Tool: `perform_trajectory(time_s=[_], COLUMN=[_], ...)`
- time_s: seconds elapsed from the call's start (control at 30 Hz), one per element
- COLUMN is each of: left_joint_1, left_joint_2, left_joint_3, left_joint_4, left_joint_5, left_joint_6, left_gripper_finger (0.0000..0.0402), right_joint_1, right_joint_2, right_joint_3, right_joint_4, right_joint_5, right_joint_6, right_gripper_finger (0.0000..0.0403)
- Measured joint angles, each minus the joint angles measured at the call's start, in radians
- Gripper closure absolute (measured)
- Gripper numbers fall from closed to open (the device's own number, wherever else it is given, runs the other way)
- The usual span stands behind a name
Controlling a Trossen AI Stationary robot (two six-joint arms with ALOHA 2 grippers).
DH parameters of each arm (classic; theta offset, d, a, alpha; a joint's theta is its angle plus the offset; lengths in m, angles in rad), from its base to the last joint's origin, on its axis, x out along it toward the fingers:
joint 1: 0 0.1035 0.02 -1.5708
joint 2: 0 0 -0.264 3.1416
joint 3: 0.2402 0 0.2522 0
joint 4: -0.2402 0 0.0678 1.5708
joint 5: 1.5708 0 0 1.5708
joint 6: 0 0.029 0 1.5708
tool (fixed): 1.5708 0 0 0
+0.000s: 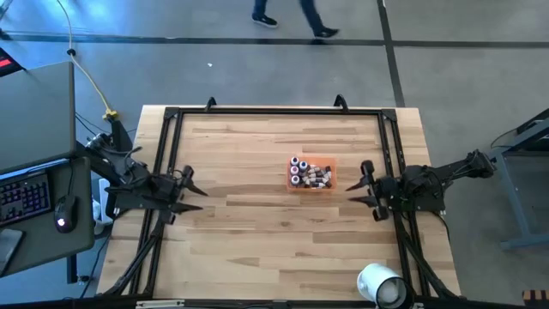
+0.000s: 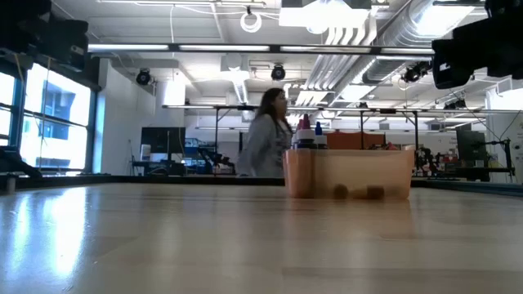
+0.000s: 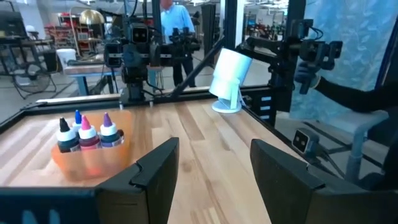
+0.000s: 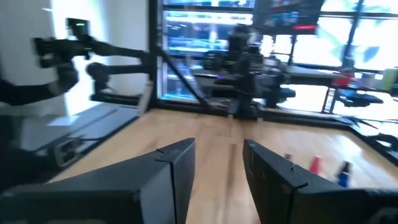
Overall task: Pick & Place food coloring
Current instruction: Return to Home Position
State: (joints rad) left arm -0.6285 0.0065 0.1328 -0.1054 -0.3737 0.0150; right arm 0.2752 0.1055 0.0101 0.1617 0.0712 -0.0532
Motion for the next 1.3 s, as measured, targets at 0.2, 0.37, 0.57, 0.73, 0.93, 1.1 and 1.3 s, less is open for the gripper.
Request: perform_trajectory(time_s=[0.2, 0.37, 0.57, 0.73, 0.93, 1.1, 1.3], left_joint_1=[0.000, 0.001, 0.001, 0.000, 0.000, 0.000, 0.000], left_joint_2=[0.000, 0.012, 0.022, 0.045, 0.075, 0.076, 0.076], left_joint_3=[-0.076, -0.117, -0.118, -0.118, -0.119, -0.120, -0.120], left_joint_4=[0.081, 0.177, 0.171, 0.169, 0.169, 0.170, 0.170], left_joint_5=[-0.003, -0.004, -0.041, -0.028, -0.027, -0.027, -0.027], left_joint_6=[-0.003, 0.011, 0.055, 0.112, 0.112, 0.112, 0.112], left_gripper_finger=[0.0206, 0.0206, 0.0206, 0.0206, 0.0206, 0.0206, 0.0206], right_joint_1=[0.000, 0.000, 0.000, 0.000, 0.000, 0.000, 0.000], right_joint_2=[0.000, 0.000, 0.000, 0.000, 0.000, 0.000, 0.000], right_joint_3=[0.000, 0.000, 0.000, 0.000, -0.001, -0.001, -0.001], right_joint_4=[0.000, 0.000, 0.000, 0.000, 0.000, 0.000, 0.000], right_joint_5=[0.090, 0.095, 0.095, 0.095, 0.095, 0.095, 0.095], right_joint_6=[0.000, 0.000, 0.000, 0.000, 0.000, 0.000, 0.001], right_gripper_finger=[0.0274, 0.0274, 0.0274, 0.0274, 0.0274, 0.0274, 0.0274])
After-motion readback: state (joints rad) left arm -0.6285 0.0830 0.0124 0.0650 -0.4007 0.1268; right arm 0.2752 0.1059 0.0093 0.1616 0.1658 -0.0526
